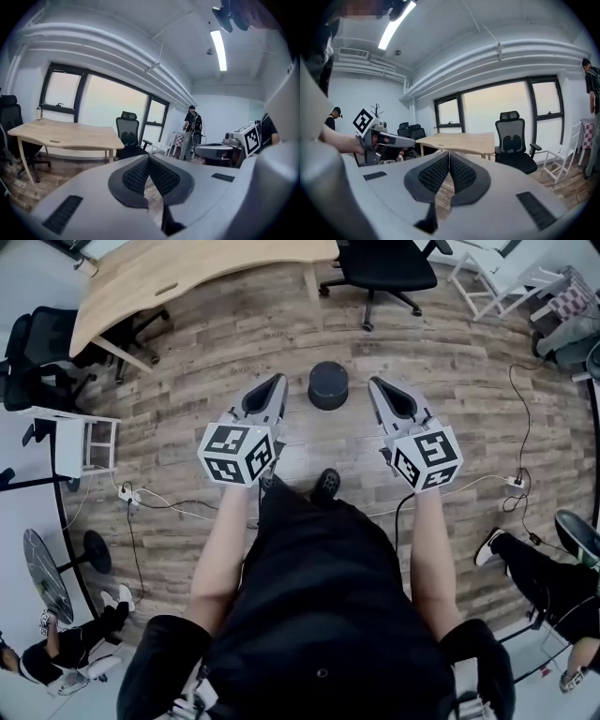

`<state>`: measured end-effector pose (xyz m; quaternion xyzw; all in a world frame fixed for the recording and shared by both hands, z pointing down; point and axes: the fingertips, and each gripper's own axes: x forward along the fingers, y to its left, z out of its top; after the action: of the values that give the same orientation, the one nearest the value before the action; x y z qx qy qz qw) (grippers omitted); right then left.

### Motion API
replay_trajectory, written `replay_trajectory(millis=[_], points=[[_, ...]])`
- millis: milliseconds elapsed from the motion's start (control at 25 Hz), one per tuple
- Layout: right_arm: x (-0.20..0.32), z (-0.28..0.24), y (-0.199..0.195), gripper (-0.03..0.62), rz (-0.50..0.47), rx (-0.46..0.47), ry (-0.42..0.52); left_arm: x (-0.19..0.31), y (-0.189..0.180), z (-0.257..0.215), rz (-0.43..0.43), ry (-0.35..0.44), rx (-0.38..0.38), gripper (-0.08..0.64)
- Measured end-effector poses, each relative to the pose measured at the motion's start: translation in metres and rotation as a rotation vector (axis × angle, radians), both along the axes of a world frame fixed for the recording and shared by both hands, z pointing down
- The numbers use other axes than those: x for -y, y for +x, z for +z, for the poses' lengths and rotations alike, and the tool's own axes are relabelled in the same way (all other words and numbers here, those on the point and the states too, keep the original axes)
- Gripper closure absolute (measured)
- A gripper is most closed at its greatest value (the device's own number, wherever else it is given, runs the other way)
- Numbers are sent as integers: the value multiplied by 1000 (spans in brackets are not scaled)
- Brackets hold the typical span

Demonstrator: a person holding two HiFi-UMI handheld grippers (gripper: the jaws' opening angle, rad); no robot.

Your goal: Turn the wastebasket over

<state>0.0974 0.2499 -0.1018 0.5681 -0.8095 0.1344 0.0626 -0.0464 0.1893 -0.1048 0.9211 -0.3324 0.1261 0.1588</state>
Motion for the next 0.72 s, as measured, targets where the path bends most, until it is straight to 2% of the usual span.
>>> replay_trajectory(millis=[240,720], points=[[-2,8,9,558,36,31,-1,-2,-3,3,-23,-8,9,543],[8,42,0,558,50,56,-89,1,-33,37,-69,-97,50,543]])
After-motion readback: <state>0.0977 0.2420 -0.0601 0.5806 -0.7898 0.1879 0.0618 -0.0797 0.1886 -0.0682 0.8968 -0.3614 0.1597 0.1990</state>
